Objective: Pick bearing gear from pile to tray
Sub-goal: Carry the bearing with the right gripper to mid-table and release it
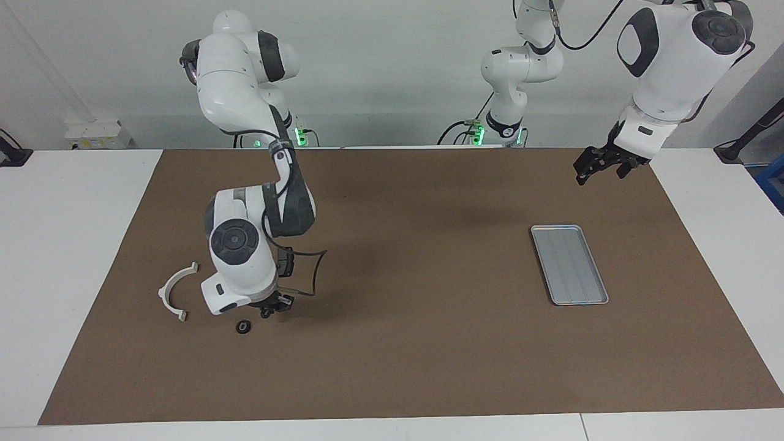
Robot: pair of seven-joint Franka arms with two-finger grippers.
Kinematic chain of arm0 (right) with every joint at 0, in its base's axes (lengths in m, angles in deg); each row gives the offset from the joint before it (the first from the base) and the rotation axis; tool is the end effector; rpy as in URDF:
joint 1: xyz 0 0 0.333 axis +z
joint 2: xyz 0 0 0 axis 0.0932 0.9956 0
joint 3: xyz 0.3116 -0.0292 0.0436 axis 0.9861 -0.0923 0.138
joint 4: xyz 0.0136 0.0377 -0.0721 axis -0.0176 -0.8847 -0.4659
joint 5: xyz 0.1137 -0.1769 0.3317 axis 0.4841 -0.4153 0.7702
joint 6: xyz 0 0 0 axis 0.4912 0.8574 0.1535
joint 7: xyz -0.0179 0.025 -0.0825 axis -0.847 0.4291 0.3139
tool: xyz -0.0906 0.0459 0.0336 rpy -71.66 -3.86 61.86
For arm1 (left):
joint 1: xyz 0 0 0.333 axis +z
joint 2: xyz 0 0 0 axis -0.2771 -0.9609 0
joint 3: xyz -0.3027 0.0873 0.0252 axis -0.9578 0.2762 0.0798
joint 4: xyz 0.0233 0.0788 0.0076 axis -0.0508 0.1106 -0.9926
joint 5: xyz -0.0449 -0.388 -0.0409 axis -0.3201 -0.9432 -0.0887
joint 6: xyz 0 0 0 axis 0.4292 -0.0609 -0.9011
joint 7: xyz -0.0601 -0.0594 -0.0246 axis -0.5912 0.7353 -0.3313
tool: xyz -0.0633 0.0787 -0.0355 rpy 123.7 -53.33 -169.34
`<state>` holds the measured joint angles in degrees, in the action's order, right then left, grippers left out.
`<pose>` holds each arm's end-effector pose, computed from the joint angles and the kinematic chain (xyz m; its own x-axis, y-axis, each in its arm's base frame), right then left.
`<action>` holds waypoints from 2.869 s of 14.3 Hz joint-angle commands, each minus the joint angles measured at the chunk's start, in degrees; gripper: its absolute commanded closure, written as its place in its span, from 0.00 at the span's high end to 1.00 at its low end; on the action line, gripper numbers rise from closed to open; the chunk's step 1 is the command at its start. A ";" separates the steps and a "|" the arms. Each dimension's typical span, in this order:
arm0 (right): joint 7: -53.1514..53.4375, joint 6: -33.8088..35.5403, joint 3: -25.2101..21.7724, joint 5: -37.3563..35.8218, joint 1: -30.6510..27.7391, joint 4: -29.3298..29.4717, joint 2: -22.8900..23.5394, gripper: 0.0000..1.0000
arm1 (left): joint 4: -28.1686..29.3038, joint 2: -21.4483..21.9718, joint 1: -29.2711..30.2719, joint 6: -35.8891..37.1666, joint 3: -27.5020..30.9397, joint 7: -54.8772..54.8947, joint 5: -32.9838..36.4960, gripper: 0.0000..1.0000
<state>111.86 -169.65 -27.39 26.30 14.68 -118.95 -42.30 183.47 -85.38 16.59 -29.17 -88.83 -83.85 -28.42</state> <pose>0.7218 0.1143 0.3718 0.9595 -0.2740 -0.0660 -0.2619 -0.9533 0.1505 0.5502 -0.0319 0.5793 0.9934 0.0830 -0.0796 0.0800 -0.9960 -0.0398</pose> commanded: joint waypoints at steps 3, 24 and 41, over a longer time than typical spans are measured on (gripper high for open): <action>8.98 8.85 0.65 3.61 6.12 -0.09 -7.94 0.00 | -0.52 0.13 -0.07 0.90 0.16 0.21 -0.11 1.00; 51.83 -20.92 0.82 8.29 29.26 -8.17 2.42 0.00 | -0.52 0.13 -0.07 0.90 0.08 0.21 -0.11 1.00; 38.99 0.14 0.83 9.34 19.53 4.39 -1.86 1.00 | -0.52 0.13 -0.07 0.90 0.16 0.21 -0.11 1.00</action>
<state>160.46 -173.46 -27.39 34.78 39.82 -115.83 -41.33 183.47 -85.38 16.59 -29.17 -88.83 -83.85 -28.42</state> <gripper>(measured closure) 0.009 0.000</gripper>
